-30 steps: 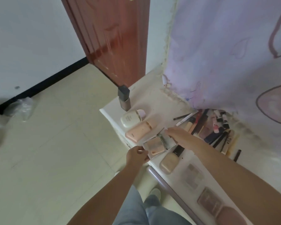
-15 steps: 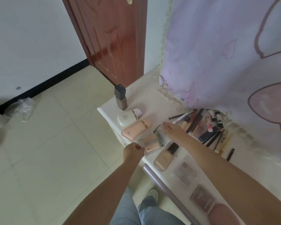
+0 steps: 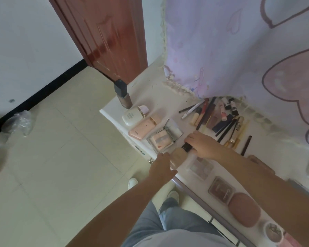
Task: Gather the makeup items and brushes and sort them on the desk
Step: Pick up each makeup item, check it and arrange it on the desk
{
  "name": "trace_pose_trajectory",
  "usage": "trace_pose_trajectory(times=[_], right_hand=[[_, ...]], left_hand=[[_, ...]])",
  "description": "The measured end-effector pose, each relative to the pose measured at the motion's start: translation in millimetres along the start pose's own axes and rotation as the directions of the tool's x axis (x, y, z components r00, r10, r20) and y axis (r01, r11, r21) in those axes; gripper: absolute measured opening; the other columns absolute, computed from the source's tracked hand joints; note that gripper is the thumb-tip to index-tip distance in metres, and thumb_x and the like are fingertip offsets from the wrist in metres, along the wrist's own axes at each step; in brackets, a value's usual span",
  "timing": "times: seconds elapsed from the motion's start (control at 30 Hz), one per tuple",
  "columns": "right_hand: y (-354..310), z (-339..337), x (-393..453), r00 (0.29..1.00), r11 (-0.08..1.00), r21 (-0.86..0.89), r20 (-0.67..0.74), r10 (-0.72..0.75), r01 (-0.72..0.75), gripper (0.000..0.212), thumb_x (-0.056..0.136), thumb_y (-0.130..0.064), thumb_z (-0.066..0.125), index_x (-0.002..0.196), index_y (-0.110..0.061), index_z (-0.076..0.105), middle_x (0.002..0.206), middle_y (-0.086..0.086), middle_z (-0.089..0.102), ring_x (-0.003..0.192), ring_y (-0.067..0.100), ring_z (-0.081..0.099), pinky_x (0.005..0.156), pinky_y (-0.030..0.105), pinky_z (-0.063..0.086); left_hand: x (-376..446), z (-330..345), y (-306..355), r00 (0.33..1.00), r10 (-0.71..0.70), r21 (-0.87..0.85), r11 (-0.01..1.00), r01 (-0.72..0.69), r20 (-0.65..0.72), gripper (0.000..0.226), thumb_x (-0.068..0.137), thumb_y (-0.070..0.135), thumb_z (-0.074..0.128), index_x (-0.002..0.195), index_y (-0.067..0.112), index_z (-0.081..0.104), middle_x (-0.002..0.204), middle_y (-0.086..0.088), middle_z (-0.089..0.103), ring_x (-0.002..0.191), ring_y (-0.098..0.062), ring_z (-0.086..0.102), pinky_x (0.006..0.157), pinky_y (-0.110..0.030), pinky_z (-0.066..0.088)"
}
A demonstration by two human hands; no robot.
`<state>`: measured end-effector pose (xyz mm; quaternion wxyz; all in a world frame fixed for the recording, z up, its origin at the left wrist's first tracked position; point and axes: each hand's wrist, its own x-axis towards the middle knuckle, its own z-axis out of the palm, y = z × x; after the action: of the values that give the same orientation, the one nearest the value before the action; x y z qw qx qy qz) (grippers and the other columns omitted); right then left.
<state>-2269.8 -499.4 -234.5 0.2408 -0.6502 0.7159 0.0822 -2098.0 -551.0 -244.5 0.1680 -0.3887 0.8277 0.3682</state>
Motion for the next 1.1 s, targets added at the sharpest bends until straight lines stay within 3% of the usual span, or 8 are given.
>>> trace_pose_trajectory(times=[0.17,0.3,0.53,0.67,0.77,0.87,1.0,1.1], right_hand=[[-10,-20,-37,0.997,0.969,0.247,0.069,-0.025,0.007,0.015,0.094,-0.025,0.043,0.099,-0.014,0.051,0.088,0.000,0.049,0.090,0.020,0.047,0.069,0.025,0.033],[-17,-51,-64,0.974,0.840,0.522,-0.073,0.216,-0.147,0.023,0.098,-0.026,0.032,0.080,-0.014,0.040,0.067,-0.002,0.041,0.061,0.017,0.042,0.055,0.026,0.032],[-8,-114,-85,0.698,0.499,0.855,-0.273,0.662,-0.139,0.048,0.097,-0.031,0.031,0.081,0.002,0.062,0.081,0.024,0.061,0.062,0.021,0.049,0.060,0.025,0.037],[-3,-142,-100,0.603,0.587,0.810,-0.457,0.654,-0.023,0.040,0.097,-0.025,0.030,0.071,-0.005,0.053,0.077,0.022,0.058,0.065,0.024,0.048,0.062,0.031,0.041],[-8,-151,-113,0.459,0.806,0.579,-0.754,0.469,0.127,0.038,0.090,-0.032,0.025,0.059,-0.017,0.040,0.051,0.000,0.044,0.042,0.013,0.038,0.045,0.019,0.041],[-9,-164,-127,0.592,0.789,0.570,-0.725,0.353,0.228,0.039,0.088,-0.026,0.028,0.069,-0.003,0.053,0.052,-0.011,0.036,0.041,-0.008,0.028,0.046,0.006,0.039],[2,-181,-134,0.761,0.522,0.836,-0.446,0.471,0.167,0.016,0.098,-0.023,0.035,0.096,-0.015,0.048,0.069,-0.002,0.058,0.052,0.005,0.051,0.051,0.016,0.040],[5,-200,-133,0.768,0.508,0.859,-0.364,0.528,0.057,0.041,0.098,-0.037,0.029,0.073,-0.014,0.052,0.034,-0.005,0.049,0.028,0.003,0.038,0.040,0.017,0.032]], left_hand=[[-1,-10,13,0.999,0.016,0.008,1.000,-0.016,0.034,0.049,0.083,0.020,0.060,0.126,0.008,0.040,0.122,-0.010,0.048,0.105,-0.024,0.052,0.087,-0.028,0.043],[-8,-50,39,0.973,0.225,-0.031,0.974,-0.224,0.047,0.038,0.087,0.014,0.054,0.123,0.006,0.042,0.110,-0.012,0.057,0.088,-0.019,0.052,0.072,-0.026,0.041],[-32,-103,108,0.889,0.297,-0.535,0.716,-0.450,-0.350,0.013,0.097,0.011,0.039,0.085,0.015,0.044,0.073,0.001,0.046,0.060,-0.013,0.044,0.042,-0.008,0.036],[-34,-120,140,0.877,0.248,-0.560,0.691,-0.458,-0.412,0.026,0.098,0.025,0.035,0.074,0.021,0.041,0.066,-0.002,0.045,0.044,-0.011,0.042,0.036,-0.016,0.035],[-35,-132,154,0.976,0.179,-0.824,0.528,-0.204,-0.127,0.037,0.100,0.032,0.027,0.071,0.015,0.042,0.045,-0.001,0.048,0.030,-0.008,0.037,0.030,-0.011,0.025],[-40,-137,157,0.974,0.220,-0.926,0.376,-0.041,0.046,0.039,0.100,0.034,0.029,0.072,0.011,0.044,0.035,0.001,0.047,0.023,-0.005,0.033,0.029,-0.007,0.022],[-39,-160,156,0.966,0.181,-0.833,0.493,-0.253,-0.186,0.031,0.096,0.036,0.039,0.086,0.008,0.049,0.057,-0.008,0.047,0.030,-0.006,0.039,0.033,-0.014,0.031],[-45,-177,159,0.919,0.268,-0.748,0.535,-0.392,-0.290,0.020,0.093,0.028,0.048,0.088,0.009,0.051,0.070,-0.009,0.054,0.039,-0.007,0.054,0.041,-0.019,0.048]])
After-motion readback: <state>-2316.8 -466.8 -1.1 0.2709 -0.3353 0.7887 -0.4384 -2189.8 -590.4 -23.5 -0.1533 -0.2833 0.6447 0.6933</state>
